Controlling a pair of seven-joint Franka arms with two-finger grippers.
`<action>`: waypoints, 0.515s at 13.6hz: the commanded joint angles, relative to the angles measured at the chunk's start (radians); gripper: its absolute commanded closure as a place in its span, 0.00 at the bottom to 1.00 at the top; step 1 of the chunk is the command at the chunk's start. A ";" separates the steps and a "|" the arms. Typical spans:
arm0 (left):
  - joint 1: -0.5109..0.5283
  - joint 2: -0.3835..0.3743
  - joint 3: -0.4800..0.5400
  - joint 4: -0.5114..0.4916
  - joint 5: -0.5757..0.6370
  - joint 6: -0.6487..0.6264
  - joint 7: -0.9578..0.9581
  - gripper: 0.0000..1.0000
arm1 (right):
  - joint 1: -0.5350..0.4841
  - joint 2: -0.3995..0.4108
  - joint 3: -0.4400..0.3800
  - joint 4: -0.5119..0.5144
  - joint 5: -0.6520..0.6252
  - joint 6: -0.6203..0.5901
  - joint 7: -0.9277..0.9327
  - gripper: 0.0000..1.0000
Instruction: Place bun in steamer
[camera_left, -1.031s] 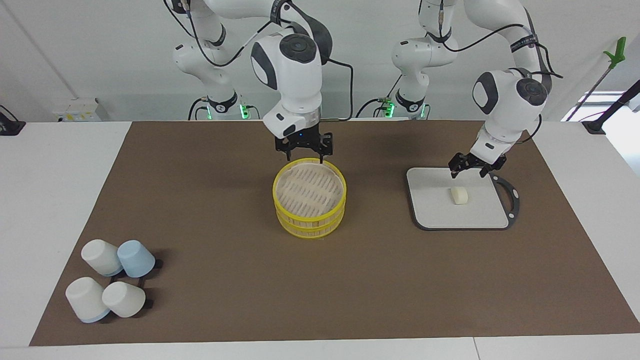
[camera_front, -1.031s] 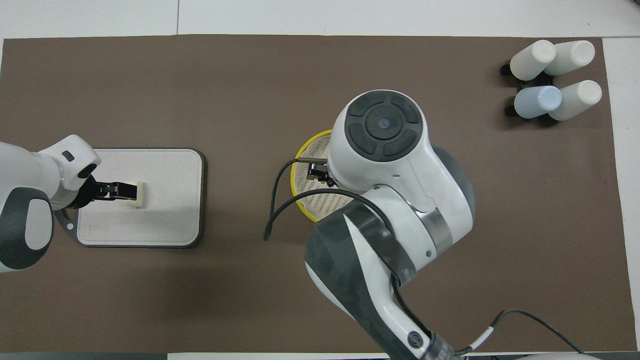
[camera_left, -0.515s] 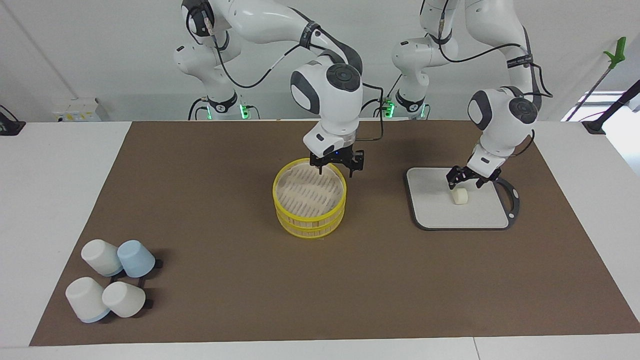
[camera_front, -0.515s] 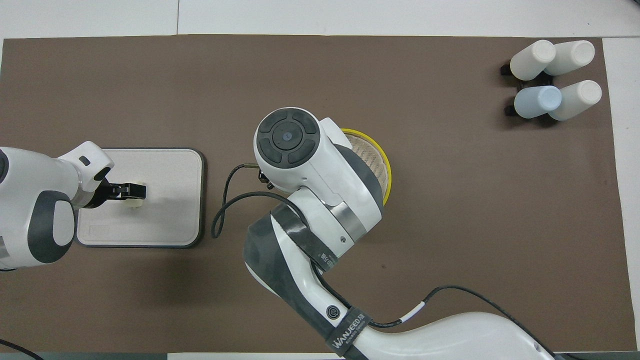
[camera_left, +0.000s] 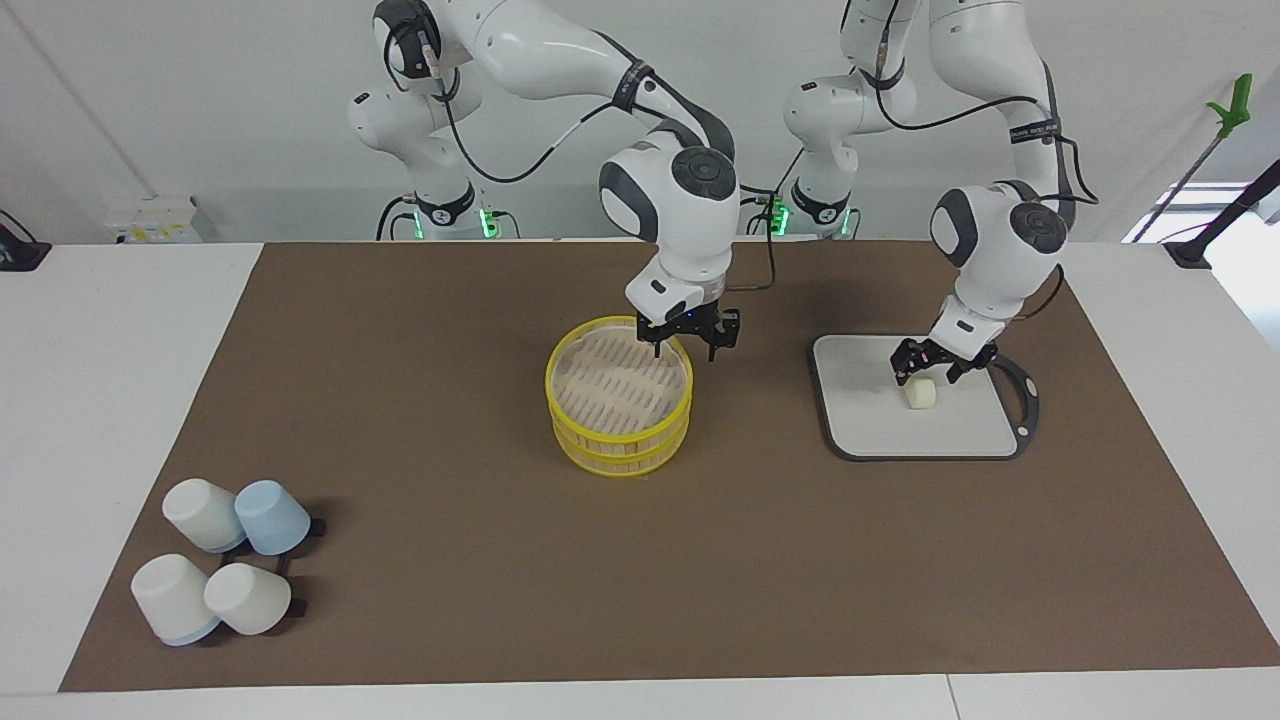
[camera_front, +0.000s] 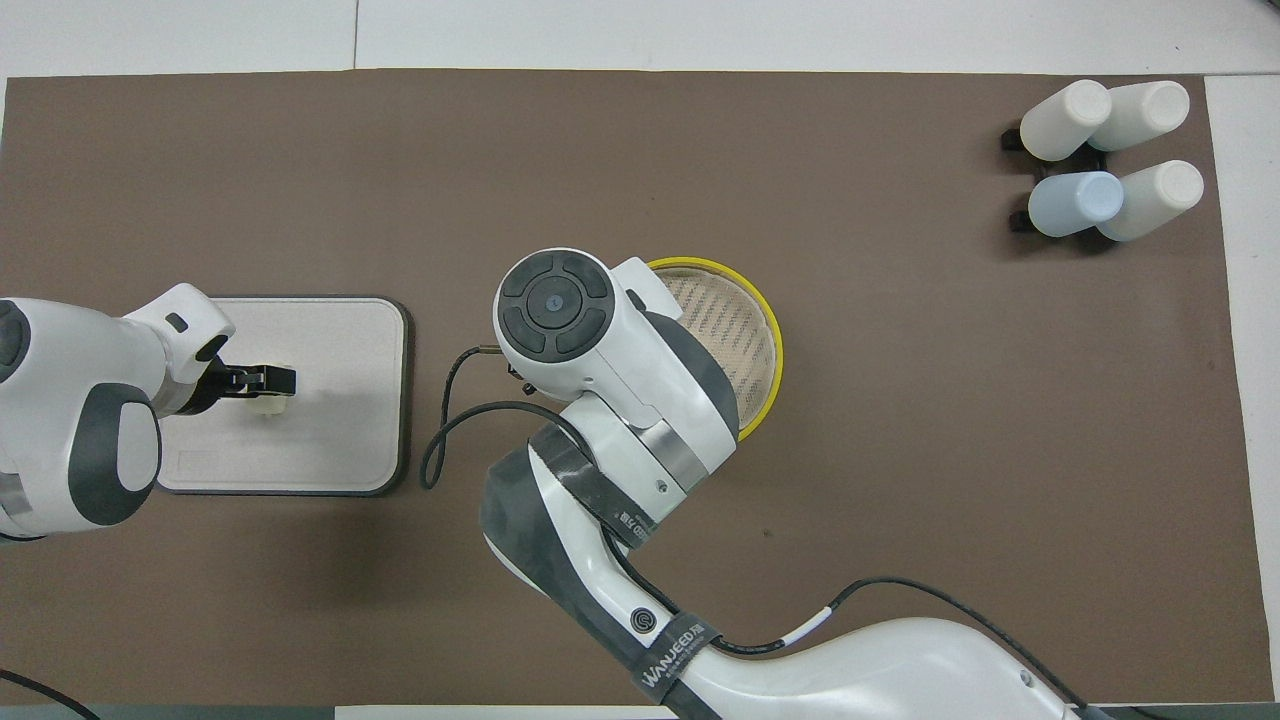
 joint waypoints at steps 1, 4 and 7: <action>0.002 0.008 -0.001 -0.011 -0.005 0.047 0.001 0.07 | 0.000 -0.001 0.002 -0.020 -0.015 0.023 0.019 0.19; -0.004 0.033 -0.001 -0.007 -0.005 0.067 0.000 0.09 | 0.000 0.011 0.000 -0.018 -0.015 0.034 0.022 0.47; -0.008 0.040 -0.001 -0.007 -0.005 0.066 0.001 0.19 | 0.002 0.011 0.000 -0.021 -0.029 0.032 0.024 1.00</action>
